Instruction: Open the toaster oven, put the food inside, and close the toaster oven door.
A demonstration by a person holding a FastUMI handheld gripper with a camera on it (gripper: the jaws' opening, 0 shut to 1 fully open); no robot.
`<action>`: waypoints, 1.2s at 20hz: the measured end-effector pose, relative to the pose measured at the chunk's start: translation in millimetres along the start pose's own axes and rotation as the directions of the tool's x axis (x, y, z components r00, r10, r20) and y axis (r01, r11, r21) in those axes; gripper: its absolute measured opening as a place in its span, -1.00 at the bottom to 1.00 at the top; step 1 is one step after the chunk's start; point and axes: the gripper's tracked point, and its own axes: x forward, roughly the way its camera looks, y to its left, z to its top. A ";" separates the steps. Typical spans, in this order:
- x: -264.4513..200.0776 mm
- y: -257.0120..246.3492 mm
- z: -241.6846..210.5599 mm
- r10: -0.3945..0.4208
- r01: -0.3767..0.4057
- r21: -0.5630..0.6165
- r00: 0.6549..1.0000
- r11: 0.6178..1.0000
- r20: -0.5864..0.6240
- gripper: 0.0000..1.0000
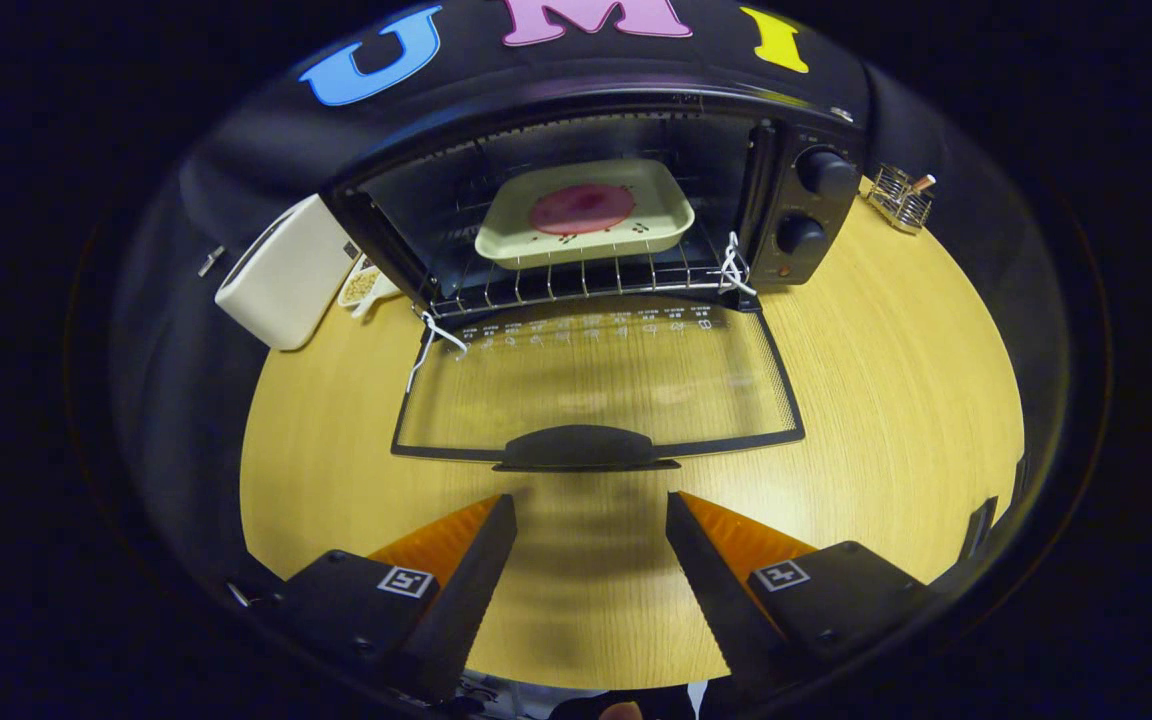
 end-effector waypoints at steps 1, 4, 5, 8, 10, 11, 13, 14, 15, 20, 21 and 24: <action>5.4 -0.4 -2.8 -0.009 0.009 -0.011 1.000 1.000 -0.011 1.00; 21.4 -3.5 -7.6 -0.035 0.034 -0.019 0.999 0.999 -0.031 0.99; 25.8 -3.7 -8.1 -0.042 0.041 -0.015 0.998 0.999 -0.036 0.99; 36.2 -8.0 -10.2 -0.072 0.071 -0.026 0.996 0.997 -0.046 0.99; 41.7 -8.3 -1.4 -0.085 0.085 -0.032 0.996 0.996 -0.014 0.99; 42.5 -9.4 1.0 -0.094 0.094 -0.031 0.996 0.995 -0.009 0.97; 41.9 -9.2 1.6 -0.103 0.103 -0.033 0.995 0.994 -0.008 0.96; 40.9 -8.6 1.0 -0.104 0.104 -0.034 0.994 0.994 -0.009 0.96; 38.1 -8.3 3.3 -0.104 0.104 -0.027 0.995 0.994 -0.003 0.95; 20.0 -4.4 9.5 -0.082 0.083 -0.022 0.996 0.996 0.025 0.96; 17.3 -3.7 10.5 -0.070 0.071 -0.014 0.997 0.997 0.029 0.96; 6.9 -1.1 18.6 -0.041 0.041 0.001 0.998 0.999 0.050 0.98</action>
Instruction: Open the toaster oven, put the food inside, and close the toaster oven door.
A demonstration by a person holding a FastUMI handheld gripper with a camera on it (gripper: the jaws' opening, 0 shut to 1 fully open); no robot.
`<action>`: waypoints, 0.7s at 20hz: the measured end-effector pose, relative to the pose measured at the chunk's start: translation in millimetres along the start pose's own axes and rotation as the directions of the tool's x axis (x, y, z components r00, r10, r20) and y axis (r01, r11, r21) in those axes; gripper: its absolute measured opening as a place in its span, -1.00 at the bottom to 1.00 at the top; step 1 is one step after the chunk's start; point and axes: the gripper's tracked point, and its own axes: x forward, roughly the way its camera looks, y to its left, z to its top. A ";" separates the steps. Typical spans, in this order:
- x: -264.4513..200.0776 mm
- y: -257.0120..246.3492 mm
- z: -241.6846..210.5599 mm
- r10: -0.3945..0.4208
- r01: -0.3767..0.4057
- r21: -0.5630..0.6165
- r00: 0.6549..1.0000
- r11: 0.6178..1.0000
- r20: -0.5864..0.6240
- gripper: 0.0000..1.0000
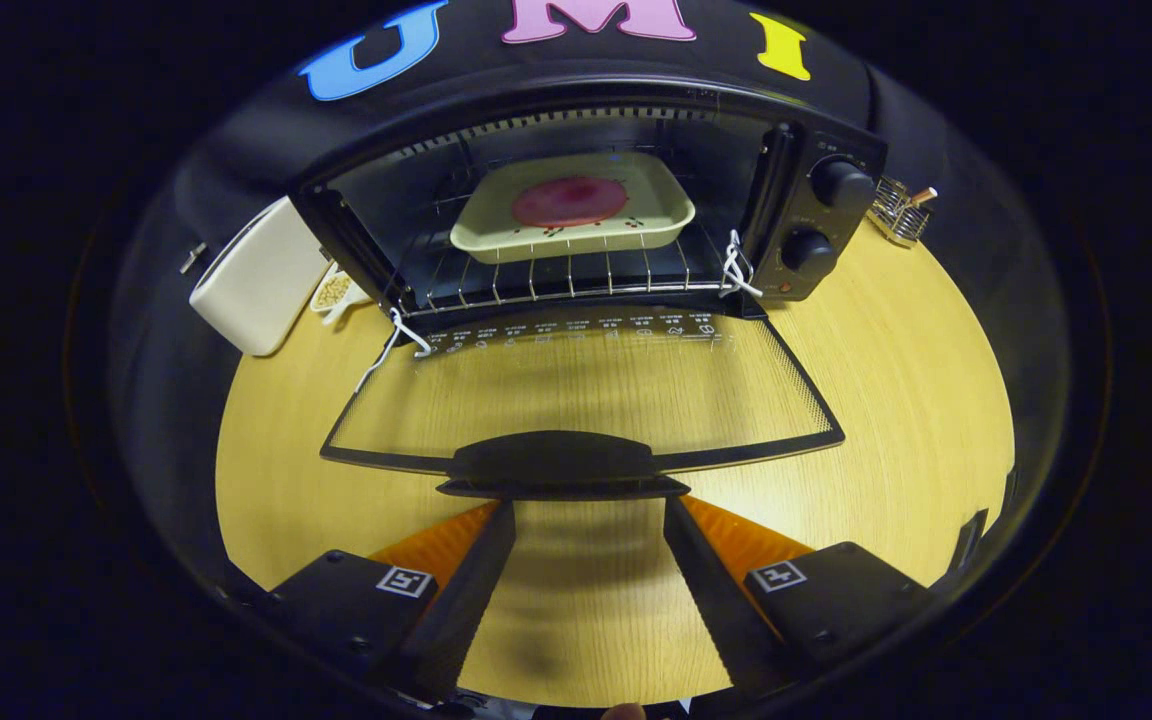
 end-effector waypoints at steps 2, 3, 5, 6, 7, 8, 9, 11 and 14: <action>-7.7 1.6 7.0 0.013 -0.012 -0.017 0.999 1.000 0.032 1.00; -12.7 2.2 12.7 0.021 -0.019 -0.032 0.998 0.999 0.058 1.00; -24.9 4.2 24.3 0.034 -0.027 -0.054 0.993 0.998 0.116 1.00; -31.2 6.0 29.5 0.041 -0.033 -0.056 0.989 0.998 0.144 1.00; -36.4 9.2 41.0 0.054 -0.046 -0.054 0.984 0.997 0.168 1.00; -40.3 12.0 46.8 0.066 -0.058 -0.051 0.980 0.997 0.188 1.00; -42.8 12.4 45.7 0.077 -0.068 -0.051 0.976 0.996 0.203 1.00; -49.5 11.6 61.9 0.077 -0.068 -0.044 0.965 0.997 0.252 1.00; -60.4 2.5 76.8 0.070 -0.064 -0.030 0.948 0.998 0.311 1.00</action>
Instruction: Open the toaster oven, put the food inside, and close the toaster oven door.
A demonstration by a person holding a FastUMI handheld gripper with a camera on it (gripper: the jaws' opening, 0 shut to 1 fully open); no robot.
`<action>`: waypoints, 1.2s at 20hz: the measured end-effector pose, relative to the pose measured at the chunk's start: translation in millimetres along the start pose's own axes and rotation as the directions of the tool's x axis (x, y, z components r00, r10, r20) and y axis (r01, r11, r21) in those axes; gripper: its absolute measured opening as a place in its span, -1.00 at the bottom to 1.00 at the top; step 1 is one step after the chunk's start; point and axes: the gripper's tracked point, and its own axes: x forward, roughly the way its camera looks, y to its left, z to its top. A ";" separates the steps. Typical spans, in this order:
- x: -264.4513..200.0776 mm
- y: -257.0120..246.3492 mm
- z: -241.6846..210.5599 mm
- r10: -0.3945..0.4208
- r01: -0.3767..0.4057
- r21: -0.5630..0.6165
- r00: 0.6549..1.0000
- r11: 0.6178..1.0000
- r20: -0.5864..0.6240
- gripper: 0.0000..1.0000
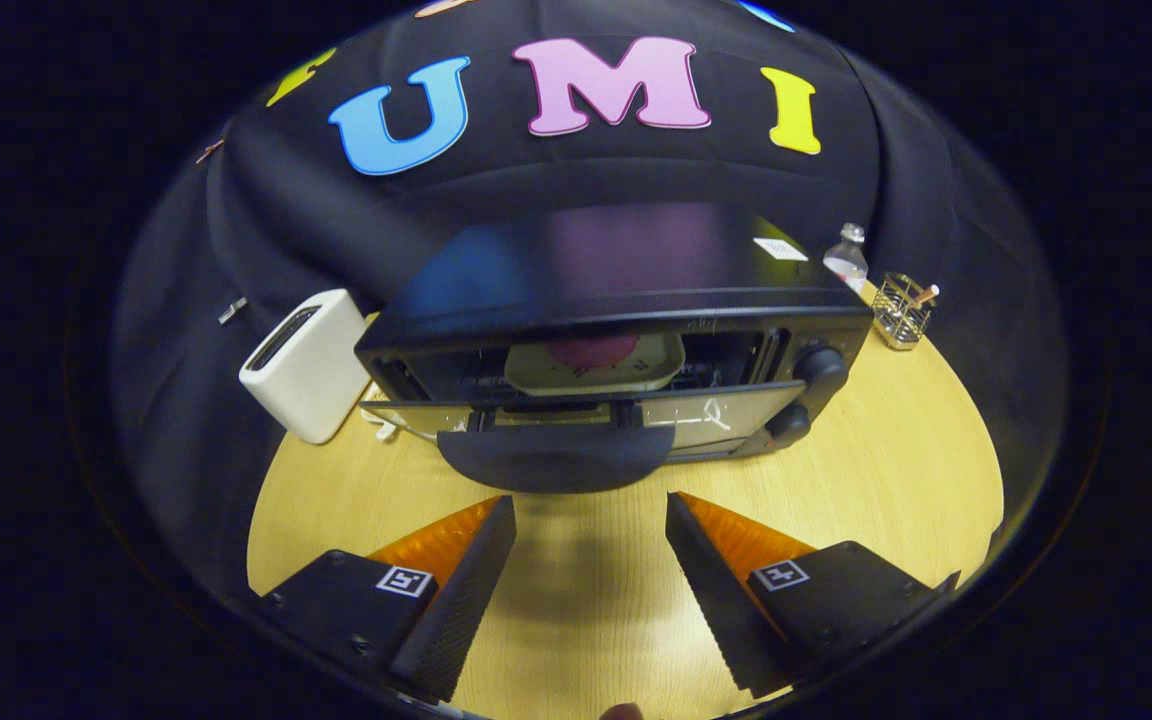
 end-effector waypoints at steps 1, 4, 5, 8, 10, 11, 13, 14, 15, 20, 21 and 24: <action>-0.4 -1.8 5.5 0.001 -0.001 0.006 1.000 1.000 0.016 1.00; -2.5 -8.1 27.9 0.001 0.000 -0.010 0.997 1.000 0.076 1.00; -7.2 -10.8 35.3 0.005 -0.004 -0.016 0.995 1.000 0.101 1.00; -31.9 -19.4 70.1 0.014 -0.008 -0.032 0.977 0.999 0.211 1.00; -52.3 -29.0 96.2 0.008 0.011 -0.063 0.957 0.998 0.289 1.00; -63.5 -33.7 111.2 0.005 0.024 -0.084 0.944 0.996 0.331 0.99; -88.6 -42.3 142.7 -0.001 0.043 -0.093 0.912 0.995 0.411 1.00; -102.0 -47.9 158.9 -0.005 0.050 -0.090 0.893 0.995 0.450 0.99; -115.5 -55.0 174.7 -0.009 0.054 -0.079 0.875 0.995 0.485 0.99; -179.7 -89.3 249.7 -0.009 0.086 -0.096 0.787 0.992 0.617 0.99; -189.7 -96.9 260.3 -0.008 0.092 -0.100 0.776 0.991 0.631 0.98; -212.9 -119.0 278.4 -0.004 0.098 -0.107 0.757 0.989 0.653 0.98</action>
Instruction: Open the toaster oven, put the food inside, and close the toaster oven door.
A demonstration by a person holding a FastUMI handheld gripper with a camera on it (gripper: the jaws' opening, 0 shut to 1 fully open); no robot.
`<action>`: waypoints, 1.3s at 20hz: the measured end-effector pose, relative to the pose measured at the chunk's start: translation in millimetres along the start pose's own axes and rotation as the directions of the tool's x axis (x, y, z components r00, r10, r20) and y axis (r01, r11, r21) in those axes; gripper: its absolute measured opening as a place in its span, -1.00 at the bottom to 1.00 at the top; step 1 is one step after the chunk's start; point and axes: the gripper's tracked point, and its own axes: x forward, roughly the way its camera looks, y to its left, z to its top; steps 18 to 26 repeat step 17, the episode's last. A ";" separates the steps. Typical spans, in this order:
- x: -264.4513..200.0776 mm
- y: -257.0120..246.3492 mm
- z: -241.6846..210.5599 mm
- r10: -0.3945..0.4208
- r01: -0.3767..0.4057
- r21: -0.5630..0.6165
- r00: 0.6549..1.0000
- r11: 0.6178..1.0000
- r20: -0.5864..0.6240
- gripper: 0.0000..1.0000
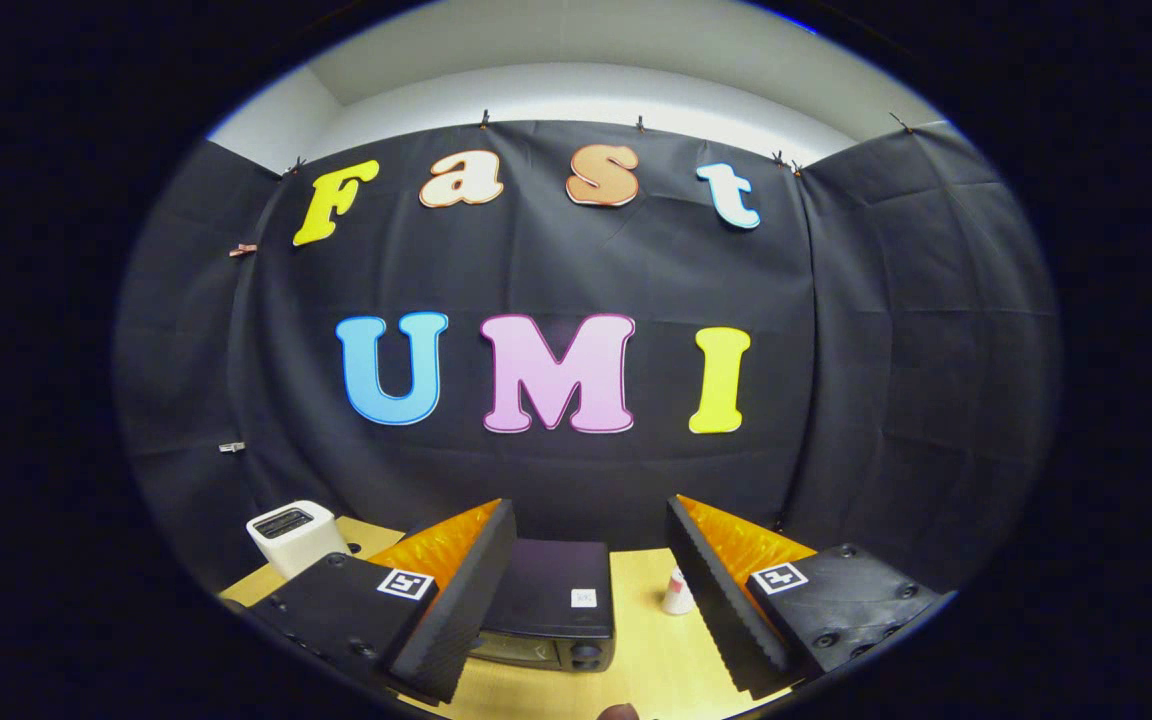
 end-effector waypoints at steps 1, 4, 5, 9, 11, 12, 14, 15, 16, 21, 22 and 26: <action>-2.2 -9.2 5.9 0.000 0.000 0.000 1.000 1.000 0.003 0.98; 2.2 -40.5 21.7 -0.007 0.007 -0.024 1.000 1.000 0.010 0.98; 3.7 -47.7 23.2 -0.004 0.004 -0.024 1.000 1.000 0.003 0.98; -0.6 -75.8 18.6 0.006 -0.004 0.032 0.999 0.999 -0.034 0.98; -2.6 -90.5 10.6 0.000 0.003 0.044 0.998 0.999 -0.058 0.98; -3.4 -96.9 8.5 -0.003 0.006 0.041 0.998 0.999 -0.063 0.99; -4.6 -107.8 2.1 -0.011 0.013 0.030 0.997 0.999 -0.076 0.99; -5.5 -110.4 -1.7 -0.011 0.014 0.033 0.996 0.999 -0.086 0.99; -4.4 -115.4 -2.3 -0.019 0.022 0.037 0.996 0.999 -0.087 0.99; -4.7 -121.1 -2.5 -0.026 0.030 0.043 0.996 0.999 -0.088 0.98; -4.7 -121.1 -2.5 -0.026 0.030 0.043 0.996 0.999 -0.088 0.98; -4.7 -121.1 -2.5 -0.026 0.030 0.043 0.996 0.999 -0.088 0.98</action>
